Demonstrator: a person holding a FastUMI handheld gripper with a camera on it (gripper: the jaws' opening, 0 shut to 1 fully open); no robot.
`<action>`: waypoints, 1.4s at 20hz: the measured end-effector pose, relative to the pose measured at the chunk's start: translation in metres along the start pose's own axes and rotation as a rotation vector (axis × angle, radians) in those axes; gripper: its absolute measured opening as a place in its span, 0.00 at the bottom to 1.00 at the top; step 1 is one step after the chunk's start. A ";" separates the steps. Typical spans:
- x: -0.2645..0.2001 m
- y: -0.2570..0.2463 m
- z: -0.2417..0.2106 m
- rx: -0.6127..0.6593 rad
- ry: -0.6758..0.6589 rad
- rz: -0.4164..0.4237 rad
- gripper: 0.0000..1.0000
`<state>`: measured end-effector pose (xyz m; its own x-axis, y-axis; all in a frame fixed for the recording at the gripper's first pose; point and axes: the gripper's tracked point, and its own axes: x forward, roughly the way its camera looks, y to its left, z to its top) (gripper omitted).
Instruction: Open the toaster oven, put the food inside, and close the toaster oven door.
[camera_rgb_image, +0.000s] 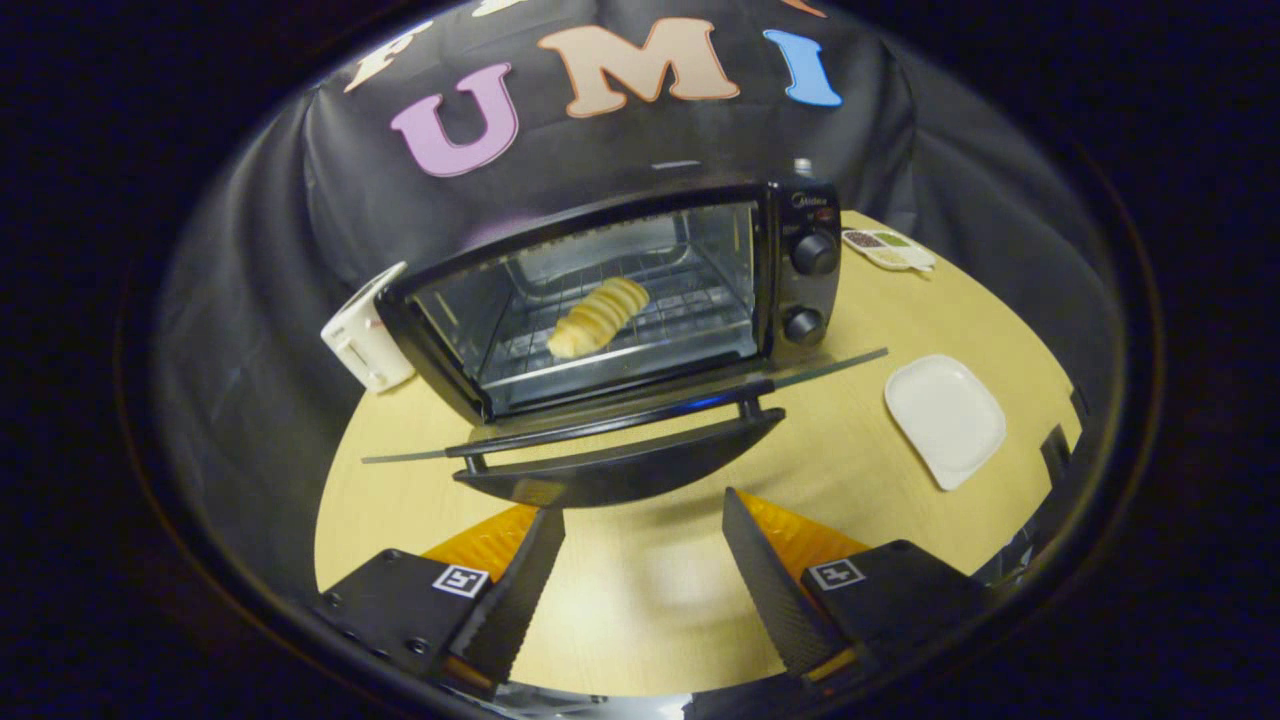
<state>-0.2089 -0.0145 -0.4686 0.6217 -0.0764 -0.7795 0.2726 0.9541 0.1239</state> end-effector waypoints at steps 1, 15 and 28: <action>0.000 0.002 0.010 0.004 -0.018 0.003 1.00; -0.009 0.038 0.105 0.025 -0.197 0.078 0.99; -0.104 0.070 0.284 -0.072 -0.555 0.166 0.99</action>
<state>-0.0460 -0.0223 -0.2040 0.9488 -0.0454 -0.3126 0.0996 0.9821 0.1597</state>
